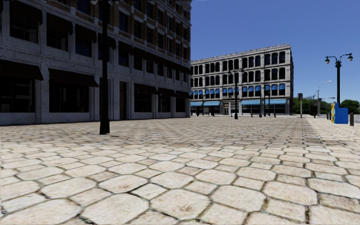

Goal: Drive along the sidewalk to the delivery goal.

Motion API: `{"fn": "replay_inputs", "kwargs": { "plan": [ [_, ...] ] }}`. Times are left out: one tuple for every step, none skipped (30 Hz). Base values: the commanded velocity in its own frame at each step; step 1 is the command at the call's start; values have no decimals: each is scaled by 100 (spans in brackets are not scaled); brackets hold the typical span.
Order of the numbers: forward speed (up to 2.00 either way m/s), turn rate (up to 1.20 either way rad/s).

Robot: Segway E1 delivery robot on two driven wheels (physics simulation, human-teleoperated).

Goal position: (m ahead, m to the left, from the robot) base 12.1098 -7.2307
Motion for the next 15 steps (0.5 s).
{"fn": "replay_inputs", "kwargs": {
  "plan": [
    [166, -79],
    [166, -79],
    [166, -79],
    [166, -79],
    [166, -79],
    [166, -79],
    [166, -79],
    [166, -79],
    [166, -79],
    [166, -79],
    [166, -79],
    [167, -79],
    [167, -79],
    [167, -79],
    [168, -79]
  ]
}}
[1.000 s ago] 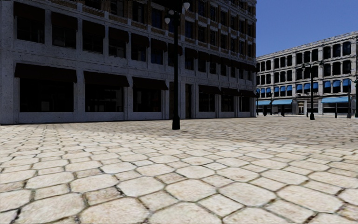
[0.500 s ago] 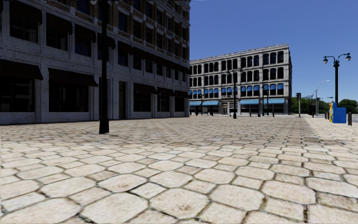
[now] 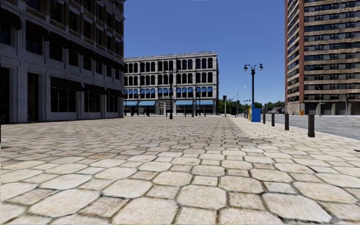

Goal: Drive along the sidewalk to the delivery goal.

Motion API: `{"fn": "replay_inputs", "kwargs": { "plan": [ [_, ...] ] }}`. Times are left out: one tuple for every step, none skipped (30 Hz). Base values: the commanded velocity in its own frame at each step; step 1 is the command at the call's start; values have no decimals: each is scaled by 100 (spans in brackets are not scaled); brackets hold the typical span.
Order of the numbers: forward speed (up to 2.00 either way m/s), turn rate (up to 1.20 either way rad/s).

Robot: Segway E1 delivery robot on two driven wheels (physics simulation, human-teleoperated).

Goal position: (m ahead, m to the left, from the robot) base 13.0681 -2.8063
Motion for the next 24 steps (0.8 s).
{"fn": "replay_inputs", "kwargs": {
  "plan": [
    [171, -79],
    [182, -79],
    [182, -79],
    [200, -79],
    [200, -79],
    [200, -79],
    [200, -79],
    [200, -79],
    [200, -79],
    [200, -79],
    [200, -79],
    [200, -79],
    [200, -77],
    [200, -77],
    [200, -29],
    [200, -17],
    [200, 0],
    [200, 0],
    [200, 0],
    [200, 0],
    [200, 0],
    [200, 0],
    [200, 0],
    [200, 0]
  ]
}}
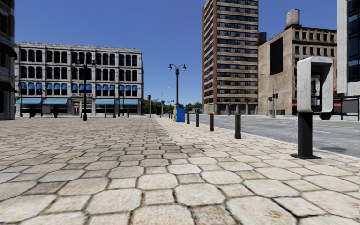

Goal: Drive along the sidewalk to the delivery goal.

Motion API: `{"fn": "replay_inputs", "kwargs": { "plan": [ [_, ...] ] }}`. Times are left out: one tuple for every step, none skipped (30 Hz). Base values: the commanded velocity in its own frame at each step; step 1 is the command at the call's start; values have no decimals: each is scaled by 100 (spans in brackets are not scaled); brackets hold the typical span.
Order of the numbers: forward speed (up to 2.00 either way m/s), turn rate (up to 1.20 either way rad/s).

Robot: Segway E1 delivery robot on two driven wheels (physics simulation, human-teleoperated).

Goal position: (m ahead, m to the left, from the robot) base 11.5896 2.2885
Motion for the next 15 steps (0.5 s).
{"fn": "replay_inputs", "kwargs": {
  "plan": [
    [200, 0],
    [200, 0],
    [200, 0],
    [200, 0],
    [200, 0],
    [200, 0],
    [200, 0],
    [200, 0],
    [200, 0],
    [200, 0],
    [200, 0],
    [200, 0],
    [200, 0],
    [200, 0],
    [200, 0]
  ]
}}
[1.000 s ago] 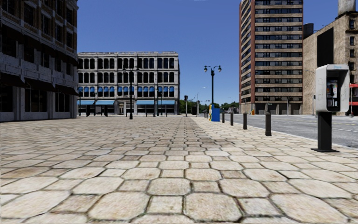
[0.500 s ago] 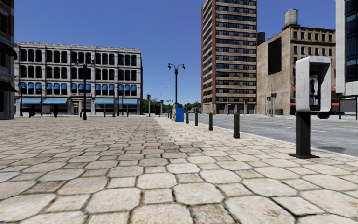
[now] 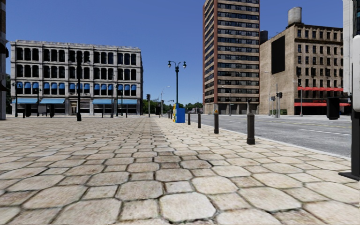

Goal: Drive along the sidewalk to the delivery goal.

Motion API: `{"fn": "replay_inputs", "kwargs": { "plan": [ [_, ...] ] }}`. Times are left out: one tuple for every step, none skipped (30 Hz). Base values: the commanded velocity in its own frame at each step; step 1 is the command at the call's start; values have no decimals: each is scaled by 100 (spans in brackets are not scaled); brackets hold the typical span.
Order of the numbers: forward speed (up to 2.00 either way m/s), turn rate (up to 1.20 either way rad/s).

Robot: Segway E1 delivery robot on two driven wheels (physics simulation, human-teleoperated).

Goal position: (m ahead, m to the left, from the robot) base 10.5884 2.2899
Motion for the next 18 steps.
{"fn": "replay_inputs", "kwargs": {
  "plan": [
    [200, 0],
    [200, 0],
    [200, 0],
    [200, 0],
    [200, 0],
    [200, 0],
    [200, 0],
    [200, 0],
    [200, 0],
    [200, 0],
    [200, 10],
    [200, 29],
    [200, 37],
    [200, 37],
    [200, 40],
    [200, 42],
    [200, 43],
    [200, 45]
  ]
}}
